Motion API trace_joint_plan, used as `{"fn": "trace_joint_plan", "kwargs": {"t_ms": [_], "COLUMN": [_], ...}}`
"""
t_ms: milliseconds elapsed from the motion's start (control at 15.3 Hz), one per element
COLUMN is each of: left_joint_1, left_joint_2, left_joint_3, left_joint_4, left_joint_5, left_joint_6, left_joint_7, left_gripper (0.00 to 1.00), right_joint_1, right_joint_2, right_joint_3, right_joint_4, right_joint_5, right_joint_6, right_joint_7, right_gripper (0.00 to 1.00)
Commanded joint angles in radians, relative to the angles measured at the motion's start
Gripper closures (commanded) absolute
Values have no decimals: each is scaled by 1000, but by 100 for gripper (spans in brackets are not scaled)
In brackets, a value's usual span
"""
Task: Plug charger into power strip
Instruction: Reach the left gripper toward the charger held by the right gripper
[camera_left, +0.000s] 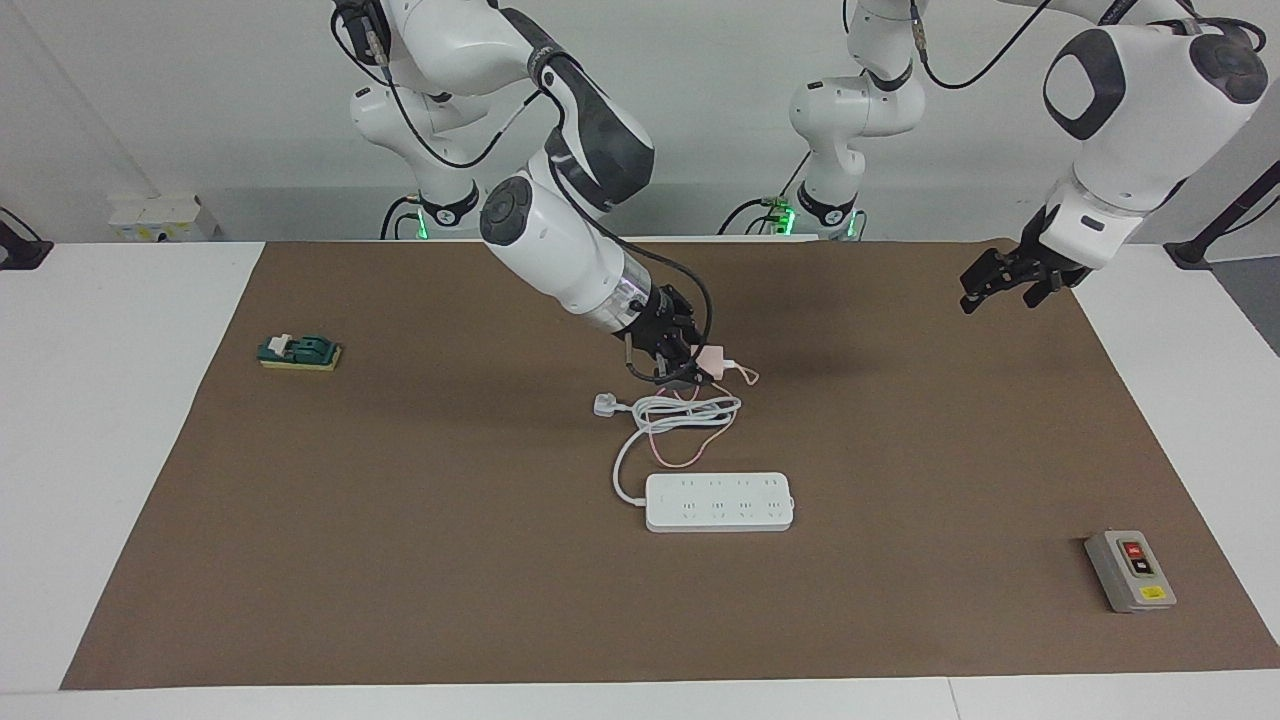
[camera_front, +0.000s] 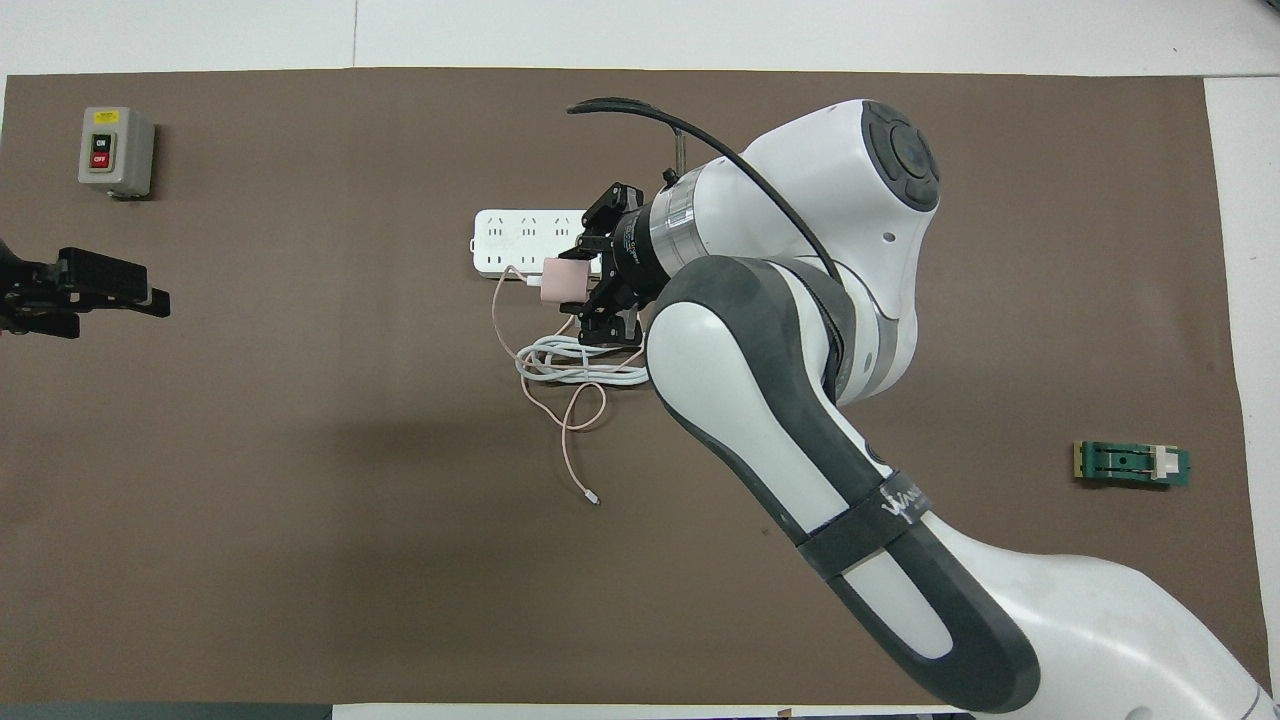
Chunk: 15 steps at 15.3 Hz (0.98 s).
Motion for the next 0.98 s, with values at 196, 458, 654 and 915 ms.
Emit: {"fn": "trace_joint_plan", "kwargs": {"t_ms": [196,458,654,915], "left_joint_1": [94,89,82,50], "left_joint_2": [132,129,120,104], "left_joint_3": [-8,-9,-14,-19], "left_joint_4": [-1,-136,-232,-305], "left_joint_5": [-468,-708,-882,-1025], "left_joint_6": [4,4,-11,-36], "left_joint_7": [64,145,176,184], "left_gripper": [0,0,0,0], "right_joint_1": [-12,-10,-4,6], "right_joint_2": [-10,-9,-9,-9], "right_joint_3": [-2,-2,-2,1], "right_joint_4": [0,7,4,6], "right_joint_5": [25,25,25,18], "right_joint_6": [-37,-37,-31,-25], "right_joint_7": [4,2,2,-25], "right_gripper": [100,100,100,100]}}
